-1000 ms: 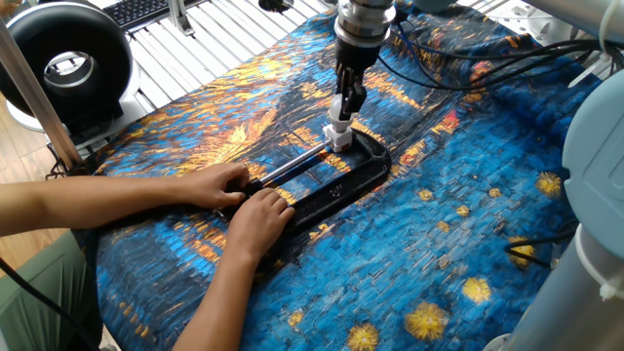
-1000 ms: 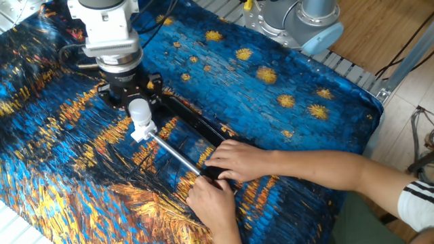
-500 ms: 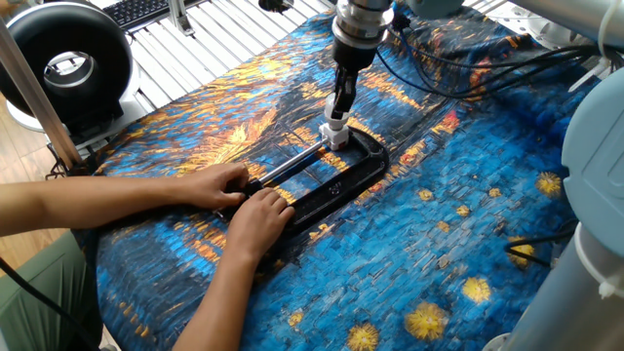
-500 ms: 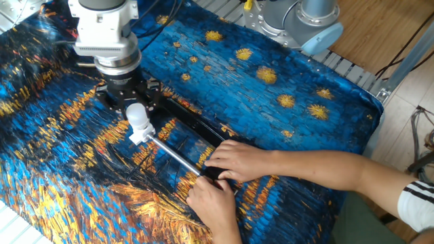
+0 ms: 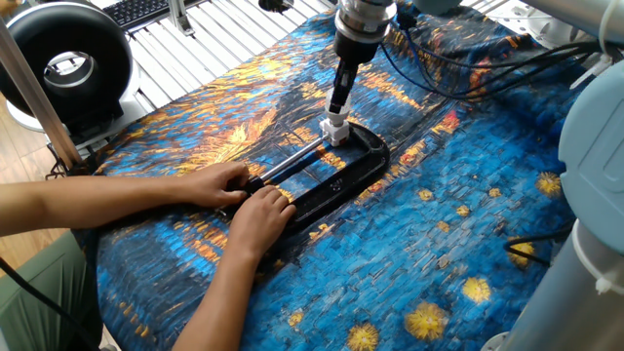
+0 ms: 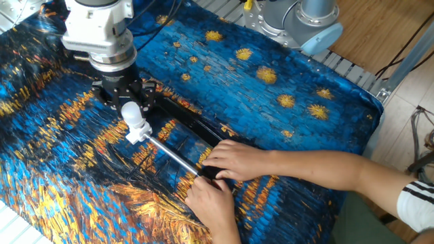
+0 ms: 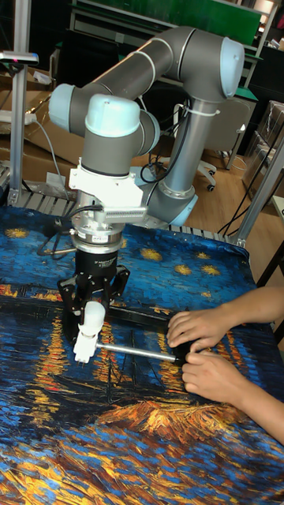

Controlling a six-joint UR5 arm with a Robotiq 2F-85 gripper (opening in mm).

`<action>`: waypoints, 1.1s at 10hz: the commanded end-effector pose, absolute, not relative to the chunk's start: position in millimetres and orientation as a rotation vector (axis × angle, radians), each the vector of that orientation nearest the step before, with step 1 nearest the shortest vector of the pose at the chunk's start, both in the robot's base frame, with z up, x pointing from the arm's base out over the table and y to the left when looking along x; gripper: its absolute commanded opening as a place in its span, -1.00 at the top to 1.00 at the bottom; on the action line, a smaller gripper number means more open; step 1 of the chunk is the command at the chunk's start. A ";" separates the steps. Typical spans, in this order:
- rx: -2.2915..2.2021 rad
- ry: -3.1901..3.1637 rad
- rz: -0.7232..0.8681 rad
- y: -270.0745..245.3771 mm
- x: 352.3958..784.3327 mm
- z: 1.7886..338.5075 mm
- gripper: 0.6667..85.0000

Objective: Install the light bulb by rotating it

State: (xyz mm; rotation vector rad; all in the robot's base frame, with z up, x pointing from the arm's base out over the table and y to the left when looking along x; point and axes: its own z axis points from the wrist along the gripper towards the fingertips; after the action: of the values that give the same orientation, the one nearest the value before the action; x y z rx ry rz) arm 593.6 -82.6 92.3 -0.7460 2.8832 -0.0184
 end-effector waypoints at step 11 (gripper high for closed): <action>-1.102 2.990 0.050 -76.1 557.1 110.4 -0.90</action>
State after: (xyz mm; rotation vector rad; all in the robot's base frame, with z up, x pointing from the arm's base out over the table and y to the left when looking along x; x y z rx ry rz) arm 551.1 -81.7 96.4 -0.9404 3.0449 0.0444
